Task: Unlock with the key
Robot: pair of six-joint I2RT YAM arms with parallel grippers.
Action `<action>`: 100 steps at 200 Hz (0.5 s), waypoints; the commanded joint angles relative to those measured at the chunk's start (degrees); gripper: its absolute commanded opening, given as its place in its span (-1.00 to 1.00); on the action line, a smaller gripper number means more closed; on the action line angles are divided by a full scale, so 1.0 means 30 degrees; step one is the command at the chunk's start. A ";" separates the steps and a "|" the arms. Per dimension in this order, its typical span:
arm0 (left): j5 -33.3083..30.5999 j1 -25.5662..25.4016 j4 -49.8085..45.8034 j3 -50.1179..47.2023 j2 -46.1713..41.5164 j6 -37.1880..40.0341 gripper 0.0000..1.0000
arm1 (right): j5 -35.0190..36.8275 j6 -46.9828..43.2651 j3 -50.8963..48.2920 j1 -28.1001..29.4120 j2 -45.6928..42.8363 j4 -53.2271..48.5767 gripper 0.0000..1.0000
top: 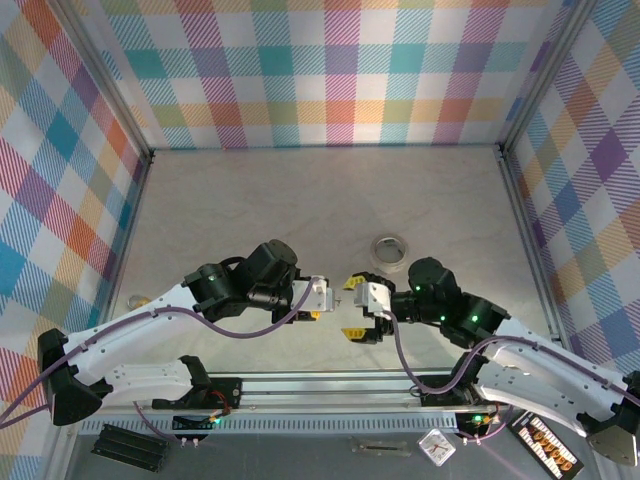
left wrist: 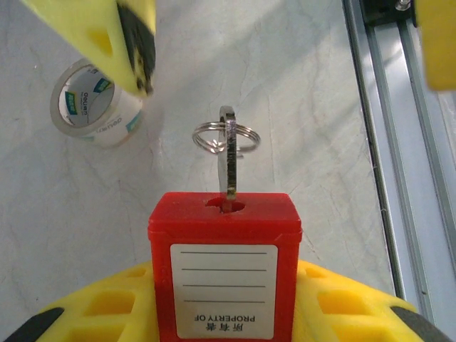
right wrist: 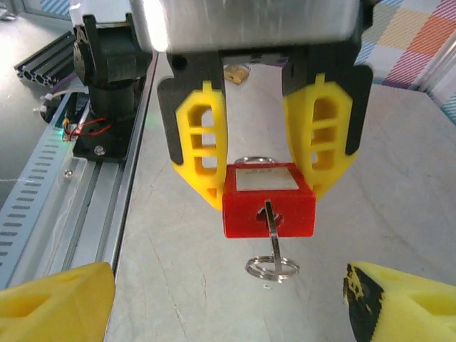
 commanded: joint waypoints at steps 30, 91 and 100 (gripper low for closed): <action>0.1152 -0.0103 0.0737 0.0020 -0.0084 -0.0277 -1.00 | -0.0463 0.0895 -0.0709 -0.0190 0.0994 0.3148 0.71; 0.1259 -0.0283 0.0950 -0.0008 0.0112 -0.0423 -1.00 | -0.0834 0.1710 -0.0746 -0.0241 0.2252 0.5151 0.69; 0.1260 -0.0307 0.0971 0.0022 0.0181 -0.0452 -1.00 | -0.1003 0.1844 -0.0685 -0.0236 0.2469 0.5332 0.66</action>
